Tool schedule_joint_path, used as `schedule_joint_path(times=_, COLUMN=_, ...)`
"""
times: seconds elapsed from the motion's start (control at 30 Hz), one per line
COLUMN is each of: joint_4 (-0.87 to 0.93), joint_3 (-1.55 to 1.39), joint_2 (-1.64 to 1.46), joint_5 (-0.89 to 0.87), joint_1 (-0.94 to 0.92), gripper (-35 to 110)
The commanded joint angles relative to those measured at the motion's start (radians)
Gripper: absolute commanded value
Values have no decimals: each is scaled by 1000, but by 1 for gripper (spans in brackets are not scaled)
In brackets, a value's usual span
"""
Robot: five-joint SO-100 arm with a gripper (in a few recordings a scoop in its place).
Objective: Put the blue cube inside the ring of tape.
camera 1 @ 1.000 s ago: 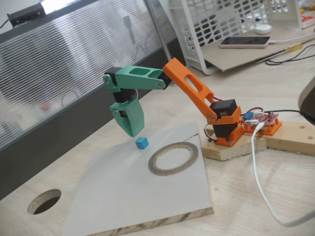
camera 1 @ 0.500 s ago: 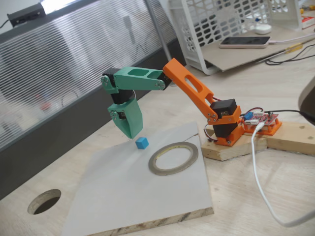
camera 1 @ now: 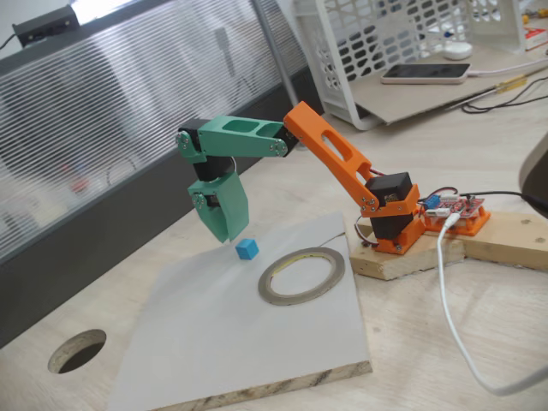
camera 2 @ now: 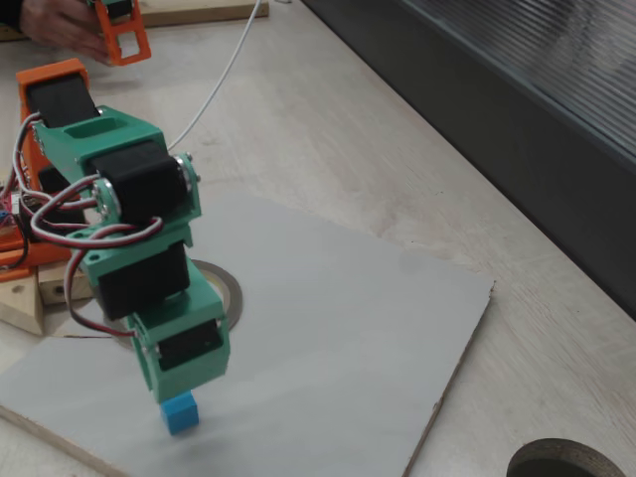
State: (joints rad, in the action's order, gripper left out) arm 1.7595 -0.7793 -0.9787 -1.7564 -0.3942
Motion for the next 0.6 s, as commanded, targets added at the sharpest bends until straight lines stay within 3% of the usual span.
schedule_joint_path(times=0.0, joint_4=18, joint_3=9, joint_2=-31, joint_5=-9, joint_1=-6, gripper=39)
schedule_joint_path(times=0.27, joint_4=181, joint_3=9, joint_2=-28, joint_5=-9, joint_1=-6, gripper=67)
schedule_joint_path(times=0.57, joint_4=176, joint_3=9, joint_2=-17, joint_5=-8, joint_1=-6, gripper=71)
